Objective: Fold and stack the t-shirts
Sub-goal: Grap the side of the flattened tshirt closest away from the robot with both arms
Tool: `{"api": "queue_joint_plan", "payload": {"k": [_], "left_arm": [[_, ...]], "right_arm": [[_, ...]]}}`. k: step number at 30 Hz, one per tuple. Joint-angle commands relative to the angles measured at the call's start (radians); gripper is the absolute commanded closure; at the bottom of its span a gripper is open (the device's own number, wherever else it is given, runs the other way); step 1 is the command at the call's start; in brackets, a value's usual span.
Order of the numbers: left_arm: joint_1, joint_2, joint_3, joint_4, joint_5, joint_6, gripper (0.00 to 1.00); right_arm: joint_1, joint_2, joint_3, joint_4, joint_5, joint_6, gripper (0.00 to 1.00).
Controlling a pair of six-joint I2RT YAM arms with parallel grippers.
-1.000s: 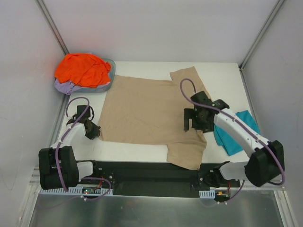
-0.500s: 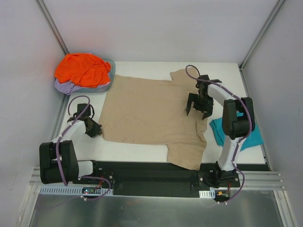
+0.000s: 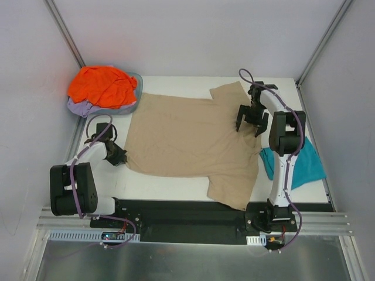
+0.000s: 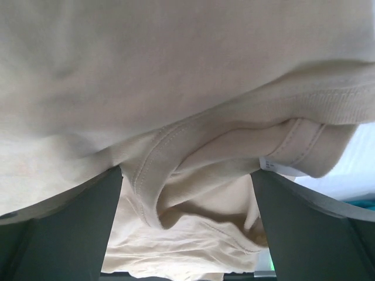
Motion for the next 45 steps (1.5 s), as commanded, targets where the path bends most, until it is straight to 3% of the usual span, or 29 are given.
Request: {"api": "queue_joint_plan", "payload": {"k": [1, 10, 15, 19, 24, 28, 34, 39, 42, 45], "left_arm": [[0.003, 0.034, 0.057, 0.001, 0.034, 0.014, 1.0], [0.002, 0.068, 0.104, 0.004, 0.092, 0.003, 1.0], [-0.009, 0.022, 0.072, 0.004, 0.123, -0.006, 1.0], [-0.012, -0.062, 0.003, 0.004, 0.117, -0.024, 1.0], [-0.012, -0.212, -0.093, 0.002, 0.105, -0.036, 1.0], [-0.012, -0.275, -0.133, 0.001, 0.112, -0.033, 1.0], [-0.012, -0.315, -0.169, -0.002, 0.111, -0.038, 1.0], [-0.012, -0.32, -0.176, -0.002, 0.102, -0.043, 1.0], [-0.011, -0.323, -0.184, -0.004, 0.097, -0.044, 1.0], [-0.009, -0.323, -0.19, -0.004, 0.091, -0.046, 1.0]], "right_arm": [[-0.037, 0.09, 0.154, -0.049, -0.047, -0.053, 0.02], [-0.088, 0.215, 0.389, -0.073, -0.173, -0.087, 0.03], [-0.078, 0.054, 0.314, -0.07, -0.137, -0.142, 0.03], [-0.043, -0.237, 0.112, -0.024, -0.065, -0.139, 0.03], [0.029, -0.572, -0.338, 0.086, 0.07, -0.064, 0.03], [0.18, -0.87, -0.631, 0.114, 0.118, 0.014, 0.03], [0.462, -1.13, -0.939, -0.006, 0.184, 0.189, 0.03], [0.667, -1.12, -1.083, 0.031, 0.11, 0.319, 0.01], [0.696, -1.075, -1.12, 0.095, 0.112, 0.338, 0.09], [0.68, -1.002, -1.116, 0.167, 0.112, 0.306, 0.31]]}}
